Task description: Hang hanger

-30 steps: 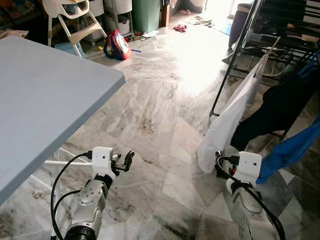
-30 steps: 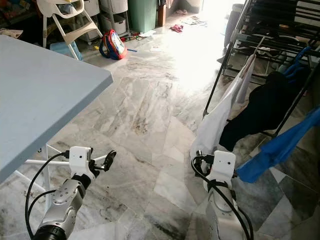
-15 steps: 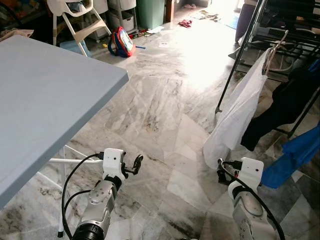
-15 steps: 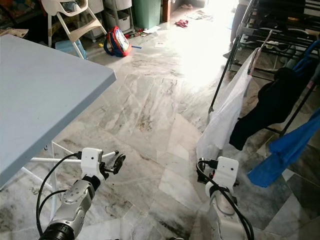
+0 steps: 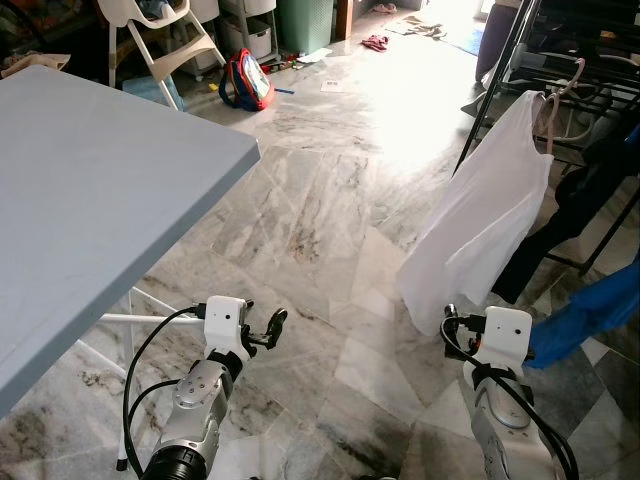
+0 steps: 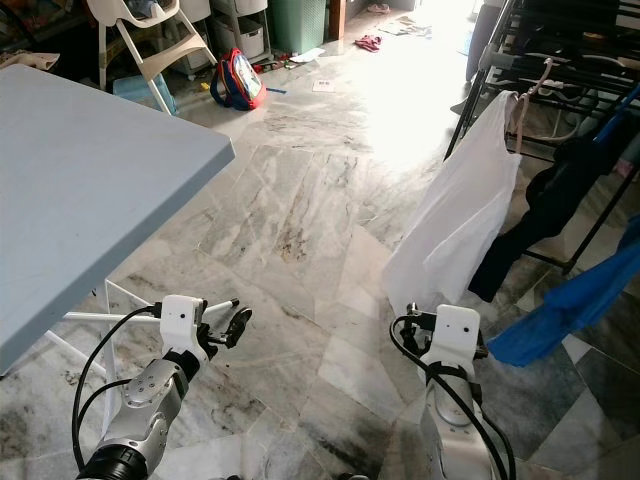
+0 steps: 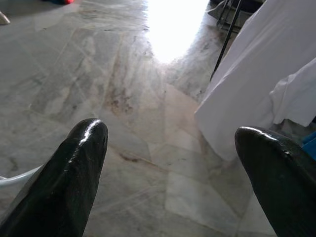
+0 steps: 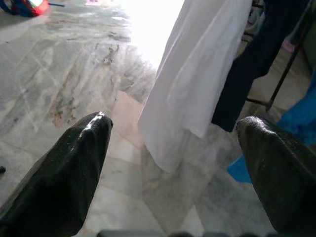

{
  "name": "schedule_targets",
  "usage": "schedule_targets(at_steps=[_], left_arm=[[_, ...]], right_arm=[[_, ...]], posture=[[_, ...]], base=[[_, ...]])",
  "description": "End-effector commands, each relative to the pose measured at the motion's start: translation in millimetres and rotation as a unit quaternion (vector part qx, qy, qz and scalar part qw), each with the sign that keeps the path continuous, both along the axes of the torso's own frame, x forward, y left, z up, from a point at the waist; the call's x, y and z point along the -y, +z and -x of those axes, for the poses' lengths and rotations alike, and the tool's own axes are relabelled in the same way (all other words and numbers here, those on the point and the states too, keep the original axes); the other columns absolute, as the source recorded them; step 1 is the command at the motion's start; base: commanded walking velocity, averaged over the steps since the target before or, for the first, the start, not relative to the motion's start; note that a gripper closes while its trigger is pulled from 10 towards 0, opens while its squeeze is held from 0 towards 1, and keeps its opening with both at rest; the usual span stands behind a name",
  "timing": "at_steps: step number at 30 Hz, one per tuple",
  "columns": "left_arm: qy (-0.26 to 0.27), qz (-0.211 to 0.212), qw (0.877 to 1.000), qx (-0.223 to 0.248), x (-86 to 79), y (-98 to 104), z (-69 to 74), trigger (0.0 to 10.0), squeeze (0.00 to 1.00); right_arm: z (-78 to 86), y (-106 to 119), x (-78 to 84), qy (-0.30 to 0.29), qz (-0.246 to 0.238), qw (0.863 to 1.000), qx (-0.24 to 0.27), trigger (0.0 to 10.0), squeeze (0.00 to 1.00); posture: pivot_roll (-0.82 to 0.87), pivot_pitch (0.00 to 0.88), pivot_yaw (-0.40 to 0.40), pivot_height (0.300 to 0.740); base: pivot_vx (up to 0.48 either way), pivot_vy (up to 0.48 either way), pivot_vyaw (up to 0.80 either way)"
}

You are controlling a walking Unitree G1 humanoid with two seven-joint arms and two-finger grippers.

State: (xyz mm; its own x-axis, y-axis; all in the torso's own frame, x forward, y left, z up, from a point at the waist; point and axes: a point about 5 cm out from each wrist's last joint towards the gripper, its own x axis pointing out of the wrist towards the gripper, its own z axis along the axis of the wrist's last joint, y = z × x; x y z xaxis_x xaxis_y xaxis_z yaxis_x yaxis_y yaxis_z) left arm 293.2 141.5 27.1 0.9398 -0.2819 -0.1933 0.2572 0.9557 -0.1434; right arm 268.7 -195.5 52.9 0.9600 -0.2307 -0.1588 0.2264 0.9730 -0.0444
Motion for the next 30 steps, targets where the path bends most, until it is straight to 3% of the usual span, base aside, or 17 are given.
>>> schedule_targets(at_steps=[1, 6, 18, 30], left_arm=[[-0.002, 0.001, 1.0, 0.012, -0.8, 4.8, -2.5, 10.0, 0.0], [-0.004, 0.004, 1.0, 0.012, -0.1, 4.8, -2.8, 10.0, 0.0], [-0.014, 0.009, 1.0, 0.007, 5.1, 2.0, -0.7, 10.0, 0.0], [-0.017, 0.007, 1.0, 0.005, 4.3, 1.1, -0.3, 10.0, 0.0]], right_arm=[[0.3, 5.1, 0.3, 0.003, 0.0, 1.0, 0.01, 10.0, 0.0], [0.0, 9.1, 2.1, 0.0, 0.002, 1.0, 0.023, 10.0, 0.0], [1.8, 8.3, 1.4, 0.004, 0.0, 1.0, 0.016, 10.0, 0.0], [1.4, 8.2, 0.1, 0.0, 0.006, 1.0, 0.013, 10.0, 0.0]], posture=[[0.03, 0.167, 0.018, 0.74], [0.03, 0.172, 0.015, 0.74], [0.02, 0.177, 0.012, 0.74], [0.02, 0.179, 0.014, 0.74]], base=[[0.0, 0.0, 0.0], [0.254, 0.0, 0.0], [0.275, 0.0, -0.7], [0.27, 0.0, 0.0]])
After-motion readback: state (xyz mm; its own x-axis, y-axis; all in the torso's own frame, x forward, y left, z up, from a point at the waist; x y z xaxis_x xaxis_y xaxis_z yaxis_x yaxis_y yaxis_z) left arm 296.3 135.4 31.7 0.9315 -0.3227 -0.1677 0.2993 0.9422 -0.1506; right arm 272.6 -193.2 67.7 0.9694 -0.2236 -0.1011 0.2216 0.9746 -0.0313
